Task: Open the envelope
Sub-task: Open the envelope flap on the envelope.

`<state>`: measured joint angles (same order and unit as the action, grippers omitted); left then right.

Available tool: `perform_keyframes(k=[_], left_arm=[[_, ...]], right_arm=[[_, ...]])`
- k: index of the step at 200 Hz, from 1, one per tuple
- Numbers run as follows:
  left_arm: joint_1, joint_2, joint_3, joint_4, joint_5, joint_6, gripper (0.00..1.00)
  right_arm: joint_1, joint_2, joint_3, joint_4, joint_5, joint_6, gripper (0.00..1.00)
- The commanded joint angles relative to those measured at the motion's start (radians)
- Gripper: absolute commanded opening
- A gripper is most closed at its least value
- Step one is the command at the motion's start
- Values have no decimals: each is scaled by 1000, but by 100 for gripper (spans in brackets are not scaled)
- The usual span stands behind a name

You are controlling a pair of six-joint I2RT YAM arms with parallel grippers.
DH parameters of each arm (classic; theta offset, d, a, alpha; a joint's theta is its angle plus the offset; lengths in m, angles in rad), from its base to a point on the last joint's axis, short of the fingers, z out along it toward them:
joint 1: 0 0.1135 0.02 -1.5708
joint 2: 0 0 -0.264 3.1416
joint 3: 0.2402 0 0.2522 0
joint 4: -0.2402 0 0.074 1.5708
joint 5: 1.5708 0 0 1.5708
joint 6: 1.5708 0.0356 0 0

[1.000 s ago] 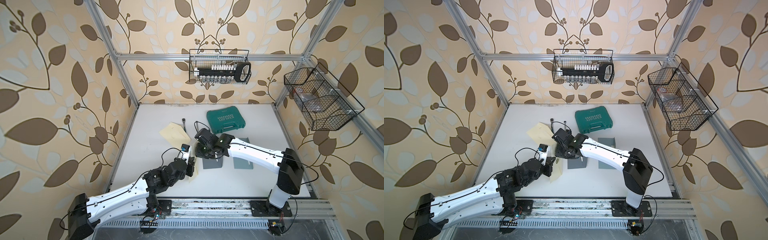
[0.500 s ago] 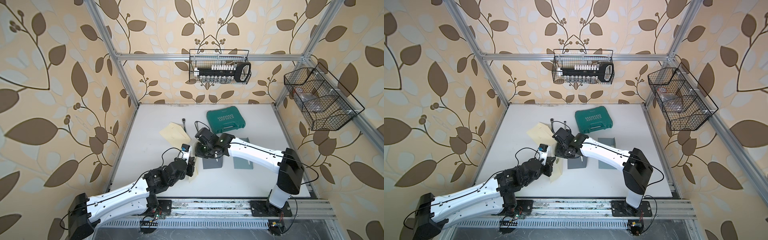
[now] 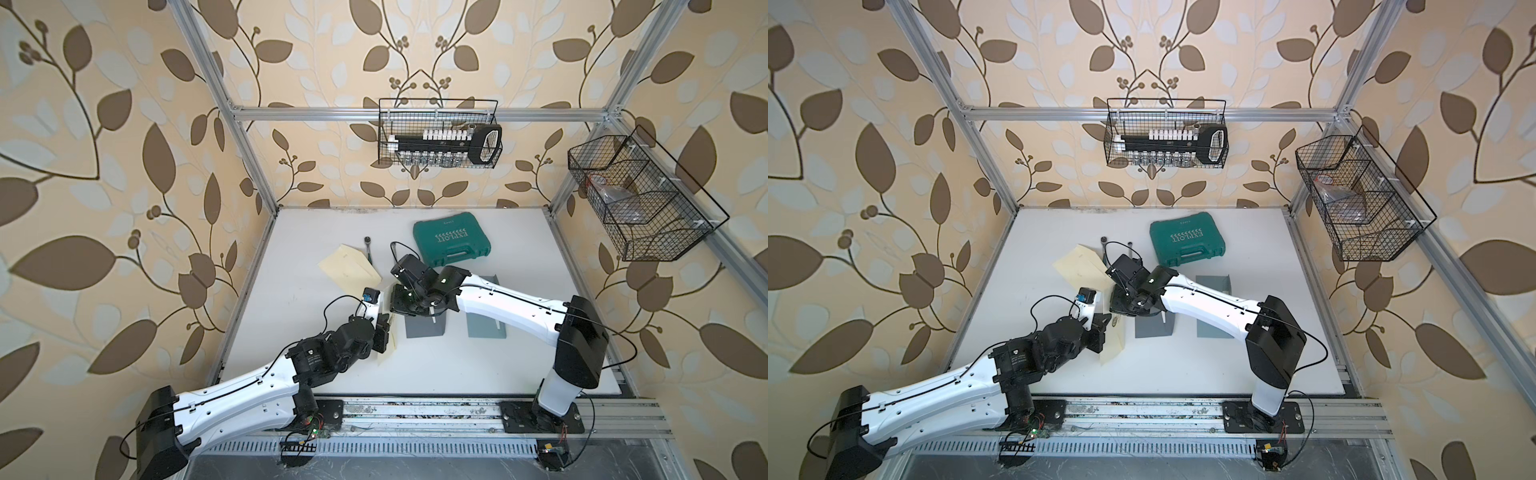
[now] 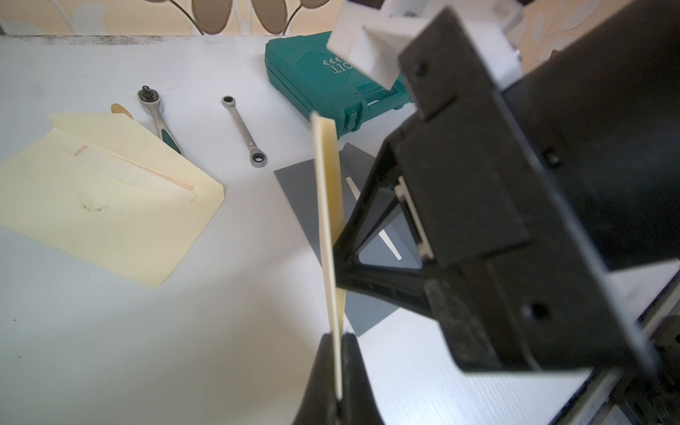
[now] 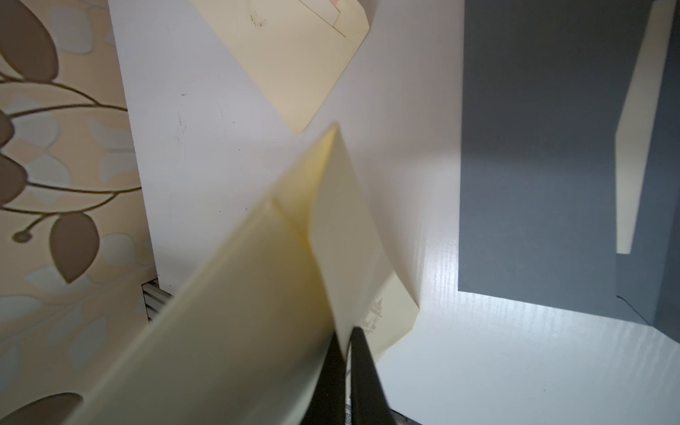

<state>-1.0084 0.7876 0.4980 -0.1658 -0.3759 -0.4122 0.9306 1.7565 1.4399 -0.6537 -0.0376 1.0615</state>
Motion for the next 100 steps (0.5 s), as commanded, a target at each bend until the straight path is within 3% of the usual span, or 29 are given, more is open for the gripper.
perform_keyframes(k=[1,100], left_arm=[[-4,-10,38,-18,-9,2,0],[-4,-2,44,-26,-11,-2,0]], right_arm=[[-9,8,-29,-11,8,-5,6],[-12,-3,-40,-11,9,1,6]])
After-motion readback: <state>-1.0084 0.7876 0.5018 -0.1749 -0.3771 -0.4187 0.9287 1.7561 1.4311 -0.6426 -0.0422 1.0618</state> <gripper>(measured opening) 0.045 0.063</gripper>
